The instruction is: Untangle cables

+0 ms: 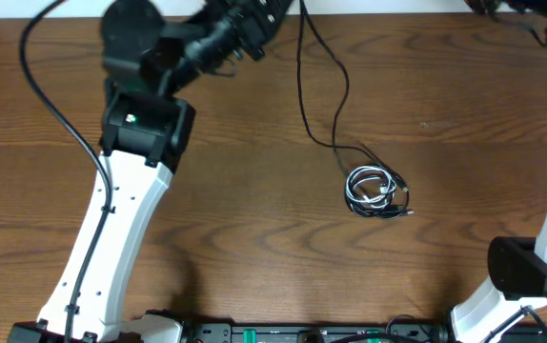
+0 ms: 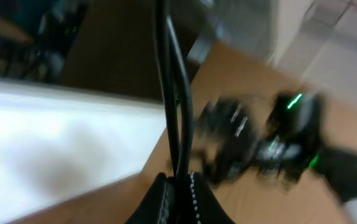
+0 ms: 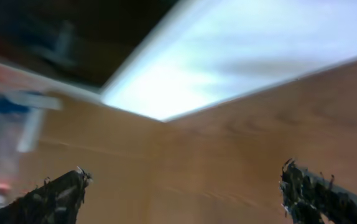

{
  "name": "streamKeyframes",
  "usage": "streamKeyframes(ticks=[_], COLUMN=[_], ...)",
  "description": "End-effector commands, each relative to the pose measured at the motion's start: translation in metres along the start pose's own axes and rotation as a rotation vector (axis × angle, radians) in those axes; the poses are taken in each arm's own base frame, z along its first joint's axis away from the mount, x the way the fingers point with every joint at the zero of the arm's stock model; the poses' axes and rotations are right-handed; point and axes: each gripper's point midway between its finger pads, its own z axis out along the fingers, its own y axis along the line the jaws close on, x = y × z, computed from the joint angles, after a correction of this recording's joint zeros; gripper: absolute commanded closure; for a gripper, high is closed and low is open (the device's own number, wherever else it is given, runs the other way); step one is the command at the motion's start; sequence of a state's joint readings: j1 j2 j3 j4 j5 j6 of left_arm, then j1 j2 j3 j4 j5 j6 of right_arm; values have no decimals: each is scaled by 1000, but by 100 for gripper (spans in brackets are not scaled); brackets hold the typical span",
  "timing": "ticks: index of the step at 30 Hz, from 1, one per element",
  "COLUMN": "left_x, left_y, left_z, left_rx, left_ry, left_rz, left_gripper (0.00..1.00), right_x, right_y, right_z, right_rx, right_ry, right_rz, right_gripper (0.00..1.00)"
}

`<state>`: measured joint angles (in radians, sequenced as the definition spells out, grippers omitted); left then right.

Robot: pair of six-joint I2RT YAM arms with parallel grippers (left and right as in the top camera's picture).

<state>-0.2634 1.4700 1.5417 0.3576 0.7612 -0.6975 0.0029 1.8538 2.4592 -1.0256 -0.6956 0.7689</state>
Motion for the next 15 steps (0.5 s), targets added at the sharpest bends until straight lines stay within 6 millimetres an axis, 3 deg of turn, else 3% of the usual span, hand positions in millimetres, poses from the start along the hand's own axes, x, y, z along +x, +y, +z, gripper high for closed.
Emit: streamKeyframes(ticks=[1,6,8,15], left_x=[-30,-61,-79,-114], left_y=[-18,-29,-38,-65], left_z=[-7,-11,-14,-23], left_rx=[69,70,74,99], left_ry=[-85,-197,-251,-351], left_rz=[-124,-141,-142,-107], left_gripper=[93,93,92,93], right_x=[20,69,98,132], right_y=[-6,-20,-21,-43], right_z=[-6,0,10,43], right_rx=[32,50,35,118], right_ry=[68,253,351,448], right_rz=[-275,-520,-620,-653], right_gripper=[1,1,1,1])
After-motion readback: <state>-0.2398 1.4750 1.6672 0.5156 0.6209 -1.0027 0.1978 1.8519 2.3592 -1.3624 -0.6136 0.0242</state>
